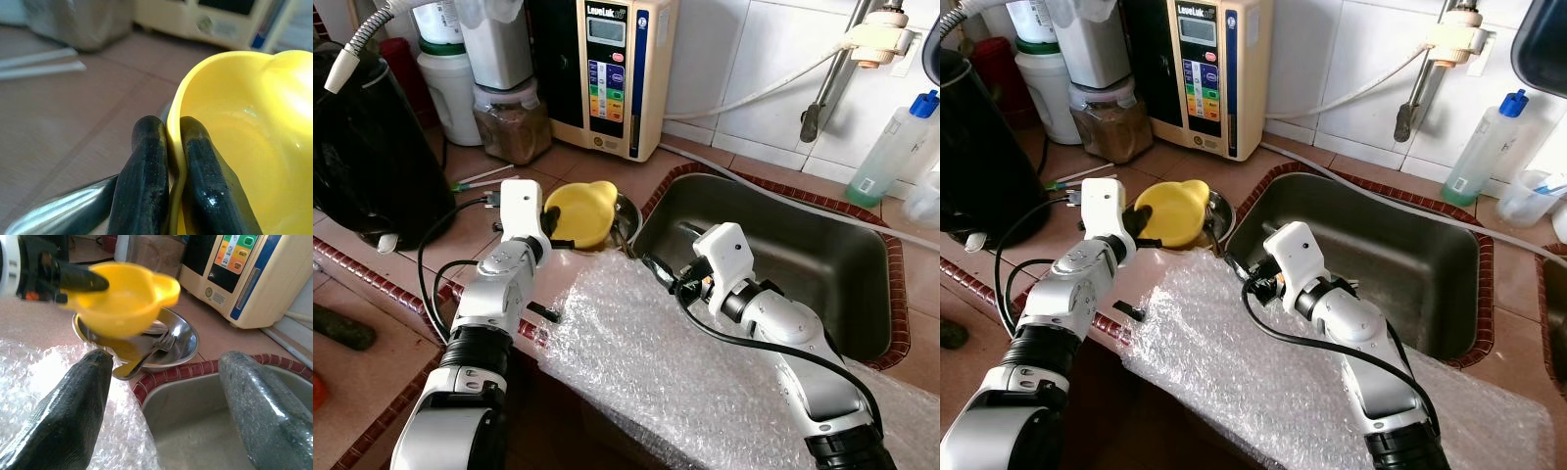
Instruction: Kitchen organization
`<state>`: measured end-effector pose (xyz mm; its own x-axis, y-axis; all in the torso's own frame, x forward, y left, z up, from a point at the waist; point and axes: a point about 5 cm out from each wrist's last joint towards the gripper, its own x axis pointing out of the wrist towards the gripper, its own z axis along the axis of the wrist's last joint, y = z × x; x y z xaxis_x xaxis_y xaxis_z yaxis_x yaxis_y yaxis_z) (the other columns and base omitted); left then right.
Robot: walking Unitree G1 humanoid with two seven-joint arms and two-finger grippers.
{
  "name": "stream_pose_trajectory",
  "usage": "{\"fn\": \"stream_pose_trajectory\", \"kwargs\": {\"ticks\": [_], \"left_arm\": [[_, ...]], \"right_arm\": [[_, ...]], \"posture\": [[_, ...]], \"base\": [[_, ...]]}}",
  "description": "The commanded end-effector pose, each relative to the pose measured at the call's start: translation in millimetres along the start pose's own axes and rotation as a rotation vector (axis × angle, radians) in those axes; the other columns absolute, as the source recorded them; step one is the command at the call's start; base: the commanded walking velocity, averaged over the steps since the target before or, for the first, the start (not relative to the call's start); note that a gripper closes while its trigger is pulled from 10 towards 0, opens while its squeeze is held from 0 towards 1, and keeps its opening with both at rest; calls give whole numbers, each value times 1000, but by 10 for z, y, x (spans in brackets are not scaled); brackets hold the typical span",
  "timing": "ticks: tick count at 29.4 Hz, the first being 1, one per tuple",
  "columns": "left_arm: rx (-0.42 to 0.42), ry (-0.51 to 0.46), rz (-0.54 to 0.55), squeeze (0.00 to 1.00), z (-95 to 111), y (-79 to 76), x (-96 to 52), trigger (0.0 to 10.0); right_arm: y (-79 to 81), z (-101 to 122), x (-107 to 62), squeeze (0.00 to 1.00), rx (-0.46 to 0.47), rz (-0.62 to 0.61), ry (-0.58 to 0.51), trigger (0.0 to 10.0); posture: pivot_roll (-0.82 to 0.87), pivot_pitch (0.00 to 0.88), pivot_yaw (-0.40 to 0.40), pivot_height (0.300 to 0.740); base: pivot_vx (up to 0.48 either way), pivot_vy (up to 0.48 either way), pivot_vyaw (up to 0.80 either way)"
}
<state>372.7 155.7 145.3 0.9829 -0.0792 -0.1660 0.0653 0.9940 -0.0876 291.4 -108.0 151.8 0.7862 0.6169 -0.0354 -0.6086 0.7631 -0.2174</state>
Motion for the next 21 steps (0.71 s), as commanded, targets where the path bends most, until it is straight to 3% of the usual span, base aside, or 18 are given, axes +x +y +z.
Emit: {"fn": "stream_pose_trajectory", "kwargs": {"ticks": [1,7,10,12,13,16,21], "left_arm": [[-26,-105,29,0,185,30,-5,0],[-58,-233,37,0,354,8,-25,0],[-35,-372,-32,0,462,-149,-100,0],[-24,-404,-64,0,479,-207,-125,0],[31,-429,-102,0,479,-286,-149,0],[54,-450,-164,0,464,-428,-184,0],[116,-462,-201,0,381,-603,-191,0]], "right_arm": [[-9,28,21,0,-16,-6,-12,10000],[-14,31,29,0,-14,-18,-18,10000],[-142,54,62,0,32,-127,-49,10000],[-210,72,80,0,66,-180,-64,10000],[-287,99,106,0,118,-233,-85,10000],[-397,162,158,0,213,-304,-124,10000],[-455,368,229,0,275,-336,-214,10000]], "posture": [[33,0,1,740],[32,0,2,740],[33,0,2,740],[35,0,2,740],[37,0,2,740],[37,0,2,740],[51,0,0,740]], "base": [[0,0,0],[0,0,0],[0,0,0],[0,0,0],[0,0,0],[0,0,0],[0,0,0]]}}
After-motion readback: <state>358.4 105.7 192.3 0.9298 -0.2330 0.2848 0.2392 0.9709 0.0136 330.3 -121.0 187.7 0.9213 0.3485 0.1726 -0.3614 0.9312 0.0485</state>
